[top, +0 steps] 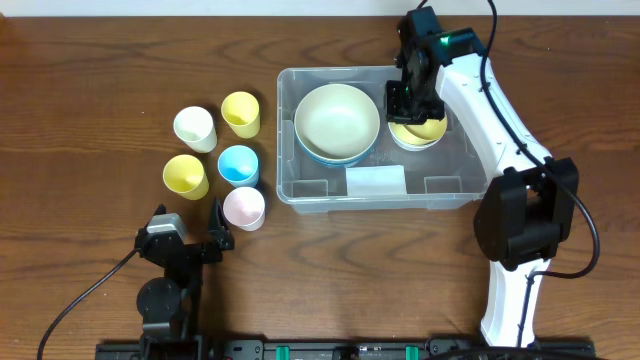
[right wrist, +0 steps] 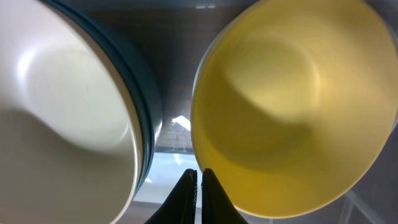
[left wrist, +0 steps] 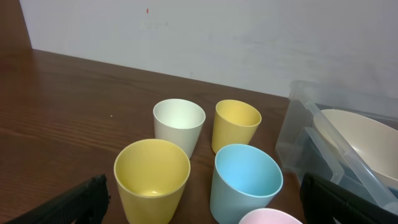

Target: Pack container

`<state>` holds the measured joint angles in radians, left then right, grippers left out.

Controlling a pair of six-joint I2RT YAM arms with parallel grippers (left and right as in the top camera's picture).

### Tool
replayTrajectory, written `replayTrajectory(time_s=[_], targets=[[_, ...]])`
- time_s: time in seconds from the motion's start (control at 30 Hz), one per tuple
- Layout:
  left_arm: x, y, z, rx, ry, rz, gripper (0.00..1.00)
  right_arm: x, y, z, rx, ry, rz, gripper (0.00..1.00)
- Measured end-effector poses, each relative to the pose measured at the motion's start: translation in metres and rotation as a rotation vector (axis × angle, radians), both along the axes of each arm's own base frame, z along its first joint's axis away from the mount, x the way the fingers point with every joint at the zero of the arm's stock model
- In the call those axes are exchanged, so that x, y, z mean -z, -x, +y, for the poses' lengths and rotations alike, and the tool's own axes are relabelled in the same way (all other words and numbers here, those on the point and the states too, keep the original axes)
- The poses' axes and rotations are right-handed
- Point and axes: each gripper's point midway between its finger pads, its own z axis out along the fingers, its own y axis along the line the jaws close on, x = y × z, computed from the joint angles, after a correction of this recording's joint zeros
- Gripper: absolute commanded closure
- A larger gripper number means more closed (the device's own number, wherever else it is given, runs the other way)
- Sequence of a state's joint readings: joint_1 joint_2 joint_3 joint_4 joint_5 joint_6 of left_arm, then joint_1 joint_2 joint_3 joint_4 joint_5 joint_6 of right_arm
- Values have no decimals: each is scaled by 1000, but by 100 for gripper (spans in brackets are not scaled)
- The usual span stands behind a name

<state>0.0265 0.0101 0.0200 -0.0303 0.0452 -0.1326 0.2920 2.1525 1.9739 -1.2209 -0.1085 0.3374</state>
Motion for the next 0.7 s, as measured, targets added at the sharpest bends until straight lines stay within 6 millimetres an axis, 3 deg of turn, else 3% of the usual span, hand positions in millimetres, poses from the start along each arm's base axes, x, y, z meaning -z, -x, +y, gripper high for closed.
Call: replayTrajectory(time_s=[0.7], targets=[[0, 0, 0, 0, 0, 0, 2, 5, 1, -2, 5, 9, 7, 89]])
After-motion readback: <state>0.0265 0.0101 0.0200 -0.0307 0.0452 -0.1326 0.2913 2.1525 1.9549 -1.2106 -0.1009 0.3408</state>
